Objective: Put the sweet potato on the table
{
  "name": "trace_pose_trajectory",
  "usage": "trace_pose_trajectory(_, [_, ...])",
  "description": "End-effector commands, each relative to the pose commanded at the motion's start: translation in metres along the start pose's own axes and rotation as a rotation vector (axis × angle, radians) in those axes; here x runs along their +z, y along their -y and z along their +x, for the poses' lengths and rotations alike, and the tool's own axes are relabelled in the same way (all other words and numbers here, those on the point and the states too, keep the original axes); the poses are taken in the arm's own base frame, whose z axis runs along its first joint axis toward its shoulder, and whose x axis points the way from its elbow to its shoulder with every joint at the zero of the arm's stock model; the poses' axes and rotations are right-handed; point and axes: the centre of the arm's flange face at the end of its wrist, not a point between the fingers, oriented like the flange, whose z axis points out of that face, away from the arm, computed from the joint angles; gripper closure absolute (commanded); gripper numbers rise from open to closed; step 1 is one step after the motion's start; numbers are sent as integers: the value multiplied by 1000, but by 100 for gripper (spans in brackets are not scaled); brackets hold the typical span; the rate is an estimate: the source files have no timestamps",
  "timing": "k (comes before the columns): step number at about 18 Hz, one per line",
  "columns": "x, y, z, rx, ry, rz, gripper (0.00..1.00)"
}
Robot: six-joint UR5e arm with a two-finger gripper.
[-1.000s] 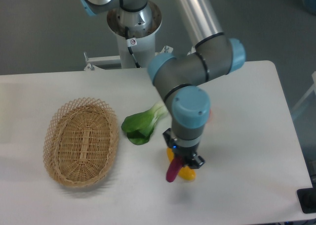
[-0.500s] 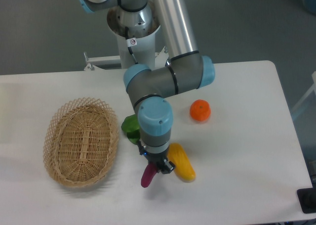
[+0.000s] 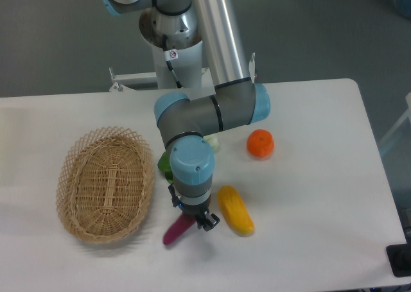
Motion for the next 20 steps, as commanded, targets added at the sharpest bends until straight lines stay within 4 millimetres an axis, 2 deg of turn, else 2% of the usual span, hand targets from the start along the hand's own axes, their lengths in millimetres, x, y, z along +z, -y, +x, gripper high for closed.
trace_pose_trajectory(5, [-13, 3, -4, 7, 20, 12, 9])
trace_pose_trajectory(9, [-25, 6, -14, 4, 44, 25, 1])
trace_pose_trajectory(12, [-37, 3, -27, -8, 71, 34, 0])
trace_pose_trajectory(14, [-46, -4, -38, -21, 92, 36, 0])
trace_pose_trajectory(16, [-57, -25, -58, -47, 112, 38, 0])
trace_pose_trajectory(20, [-73, -57, -83, 7, 141, 35, 0])
